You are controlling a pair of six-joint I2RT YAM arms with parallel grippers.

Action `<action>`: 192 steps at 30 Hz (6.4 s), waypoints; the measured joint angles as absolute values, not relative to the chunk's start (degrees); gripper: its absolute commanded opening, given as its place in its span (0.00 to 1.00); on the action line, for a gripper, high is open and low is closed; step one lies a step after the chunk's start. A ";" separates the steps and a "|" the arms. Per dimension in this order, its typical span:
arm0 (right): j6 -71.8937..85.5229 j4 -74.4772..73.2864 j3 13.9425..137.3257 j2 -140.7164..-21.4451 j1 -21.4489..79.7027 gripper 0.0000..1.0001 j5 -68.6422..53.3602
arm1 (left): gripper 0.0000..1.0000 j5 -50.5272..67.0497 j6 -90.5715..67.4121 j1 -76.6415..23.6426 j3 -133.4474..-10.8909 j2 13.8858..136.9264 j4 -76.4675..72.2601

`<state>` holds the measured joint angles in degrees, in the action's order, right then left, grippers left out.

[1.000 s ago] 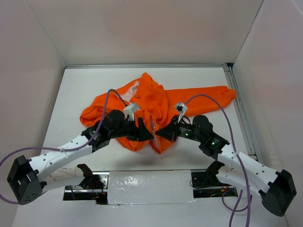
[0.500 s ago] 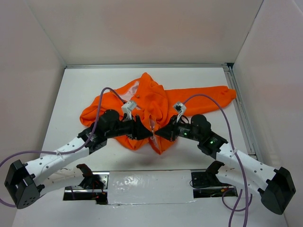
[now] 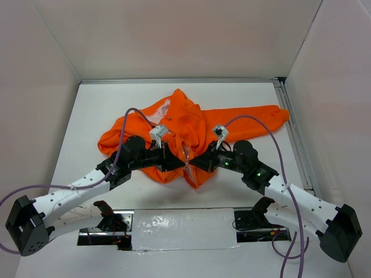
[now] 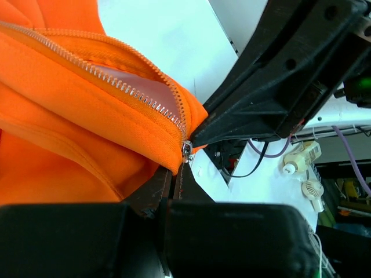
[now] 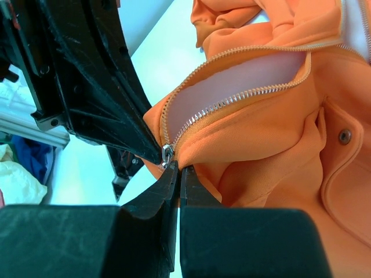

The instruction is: Zip up the jacket

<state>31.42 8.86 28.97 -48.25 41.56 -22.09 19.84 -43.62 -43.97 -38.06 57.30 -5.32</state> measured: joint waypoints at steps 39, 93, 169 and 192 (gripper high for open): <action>33.65 -2.00 33.39 -48.01 48.62 1.00 -23.97 | 0.00 15.27 -57.60 -43.20 -43.27 60.73 2.83; 43.62 -10.76 38.83 -54.28 55.16 0.12 -1.78 | 0.00 13.98 -55.64 -43.00 -40.86 59.44 2.66; 55.51 -15.33 44.45 -55.61 51.94 0.00 0.40 | 0.00 14.28 -55.75 -46.85 -30.87 51.48 -2.20; 45.80 -11.16 42.74 -60.42 52.23 0.01 -5.85 | 0.00 15.90 -54.13 -46.70 -38.59 56.36 11.49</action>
<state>45.80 -11.16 42.74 -60.42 52.23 -5.85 15.90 -54.13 -46.70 -38.59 56.36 11.49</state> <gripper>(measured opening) 0.007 0.058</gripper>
